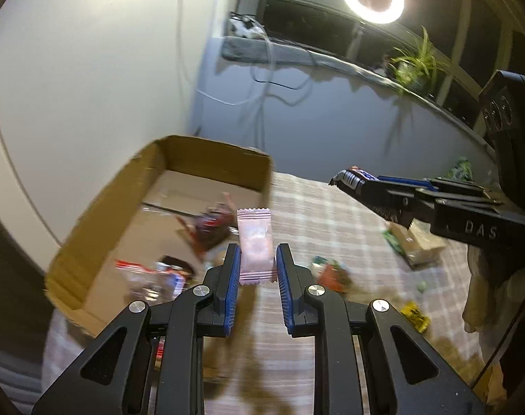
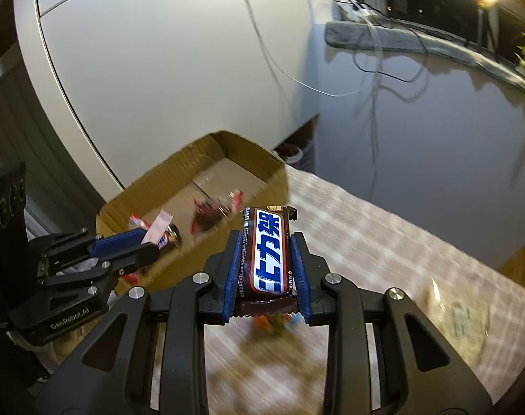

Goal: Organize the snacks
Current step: 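Carry both snacks into the cardboard box and open both tools, then move both tools out of the box toward the wrapped bread loaf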

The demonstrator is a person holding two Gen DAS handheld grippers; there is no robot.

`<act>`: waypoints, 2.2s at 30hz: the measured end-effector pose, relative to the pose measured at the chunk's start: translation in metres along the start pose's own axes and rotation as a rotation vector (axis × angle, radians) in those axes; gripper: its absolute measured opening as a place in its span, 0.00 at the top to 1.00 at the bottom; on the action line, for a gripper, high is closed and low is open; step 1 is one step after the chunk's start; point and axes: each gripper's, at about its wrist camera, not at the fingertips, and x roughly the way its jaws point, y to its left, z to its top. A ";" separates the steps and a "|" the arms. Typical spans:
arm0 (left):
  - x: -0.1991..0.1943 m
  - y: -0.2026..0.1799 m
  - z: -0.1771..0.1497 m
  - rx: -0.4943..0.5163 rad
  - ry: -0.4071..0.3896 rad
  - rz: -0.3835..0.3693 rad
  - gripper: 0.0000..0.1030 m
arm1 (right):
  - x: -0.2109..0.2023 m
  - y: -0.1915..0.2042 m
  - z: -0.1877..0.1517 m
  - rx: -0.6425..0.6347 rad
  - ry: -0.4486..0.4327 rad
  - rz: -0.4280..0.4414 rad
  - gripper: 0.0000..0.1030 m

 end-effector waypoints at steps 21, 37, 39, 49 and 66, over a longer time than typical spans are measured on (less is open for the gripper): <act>0.010 0.075 0.009 -0.107 0.007 0.084 0.81 | 0.117 0.045 0.057 -0.074 0.097 0.061 0.71; 0.010 0.074 0.010 -0.123 0.007 0.100 0.55 | 0.114 0.038 0.061 -0.074 0.075 0.037 0.25; 0.009 0.074 0.011 -0.126 0.003 0.099 0.55 | 0.111 0.034 0.061 -0.065 0.078 0.035 0.24; 0.004 0.062 0.012 -0.119 -0.009 0.082 0.55 | 0.081 0.011 0.054 0.029 0.029 0.039 0.24; 0.017 -0.005 0.011 -0.056 0.017 -0.034 0.52 | 0.006 -0.066 0.015 0.106 0.001 -0.068 0.24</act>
